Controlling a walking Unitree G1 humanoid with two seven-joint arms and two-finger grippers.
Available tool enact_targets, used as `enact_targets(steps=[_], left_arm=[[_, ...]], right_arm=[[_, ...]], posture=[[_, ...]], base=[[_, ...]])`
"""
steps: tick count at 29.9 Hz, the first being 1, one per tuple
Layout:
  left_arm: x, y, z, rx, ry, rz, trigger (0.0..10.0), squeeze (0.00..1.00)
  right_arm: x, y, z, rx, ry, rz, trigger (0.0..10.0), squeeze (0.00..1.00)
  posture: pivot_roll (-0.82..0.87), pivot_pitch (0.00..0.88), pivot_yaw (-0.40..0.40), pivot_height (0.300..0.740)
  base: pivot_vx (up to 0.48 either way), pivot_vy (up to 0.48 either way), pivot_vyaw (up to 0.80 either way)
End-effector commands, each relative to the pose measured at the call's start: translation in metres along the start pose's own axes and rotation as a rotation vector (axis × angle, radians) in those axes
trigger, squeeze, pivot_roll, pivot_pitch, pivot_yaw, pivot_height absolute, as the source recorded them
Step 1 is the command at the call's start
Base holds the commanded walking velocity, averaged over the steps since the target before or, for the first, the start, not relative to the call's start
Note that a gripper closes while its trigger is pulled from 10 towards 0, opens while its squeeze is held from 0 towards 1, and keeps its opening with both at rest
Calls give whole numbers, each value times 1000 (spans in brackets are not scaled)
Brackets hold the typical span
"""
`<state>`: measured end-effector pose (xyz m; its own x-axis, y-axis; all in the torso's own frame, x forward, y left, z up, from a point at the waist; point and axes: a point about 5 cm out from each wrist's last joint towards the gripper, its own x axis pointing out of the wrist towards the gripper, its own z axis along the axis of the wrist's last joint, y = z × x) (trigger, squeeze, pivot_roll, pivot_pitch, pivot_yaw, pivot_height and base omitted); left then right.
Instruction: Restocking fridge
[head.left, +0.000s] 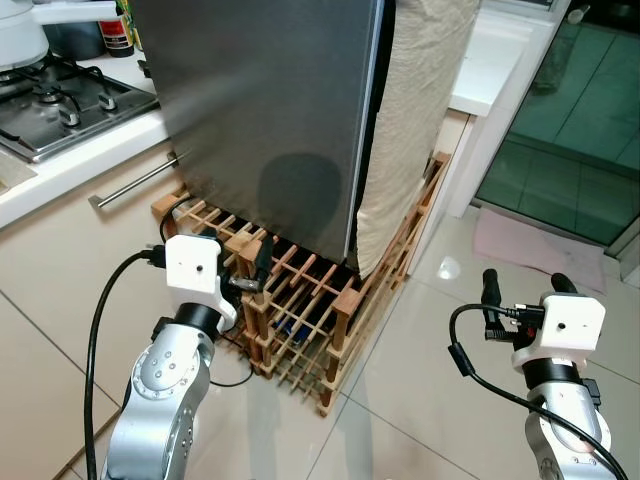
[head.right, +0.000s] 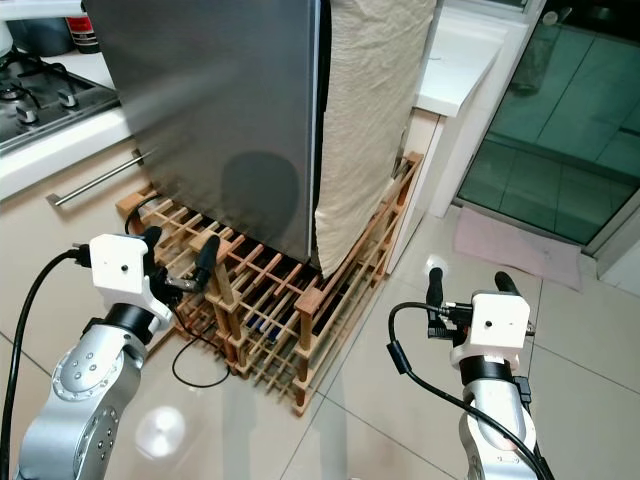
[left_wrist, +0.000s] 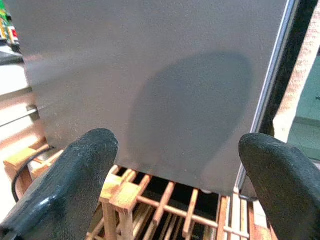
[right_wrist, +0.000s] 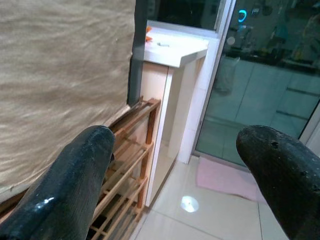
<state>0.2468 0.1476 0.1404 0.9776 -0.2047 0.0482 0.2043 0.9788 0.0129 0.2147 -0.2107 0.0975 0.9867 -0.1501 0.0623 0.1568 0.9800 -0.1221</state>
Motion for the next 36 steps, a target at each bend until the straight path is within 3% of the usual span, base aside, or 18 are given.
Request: enact_targets(steps=[1, 9, 14, 19, 23, 28, 36], left_arm=[[3, -4, 3, -5, -10, -30, 10000, 0], [21, -7, 6, -10, -12, 6, 10000, 0], [24, -7, 8, 1, -19, -1, 10000, 0], [34, 0, 5, 37, 22, 58, 10000, 0], [44, 0, 13, -19, -5, 64, 10000, 0], [44, -15, 27, -70, -25, -8, 10000, 0], [39, -37, 32, -92, 21, -160, 10000, 0]], right_arm=[[3, -4, 3, -13, 1, -5, 10000, 86], [12, 0, 3, -27, -2, 20, 10000, 86], [16, 4, 5, -26, -9, 30, 10000, 82], [18, 1, 2, -33, -3, 30, 10000, 86], [20, 0, 2, -37, -3, 31, 10000, 86], [18, 1, -1, -46, 5, 39, 10000, 82], [17, -2, -6, -61, 20, 45, 10000, 82]], posture=[[-32, 0, -25, 740], [-22, 0, -26, 740], [-21, 0, -27, 740], [-26, 0, -30, 740], [-31, 0, -30, 740], [-34, 0, -25, 740], [-28, 0, -20, 740]], base=[[0, -465, 0], [215, -358, 0], [415, -144, 0], [257, 0, 0], [0, 0, 0], [0, 0, 0], [0, 0, 0]])
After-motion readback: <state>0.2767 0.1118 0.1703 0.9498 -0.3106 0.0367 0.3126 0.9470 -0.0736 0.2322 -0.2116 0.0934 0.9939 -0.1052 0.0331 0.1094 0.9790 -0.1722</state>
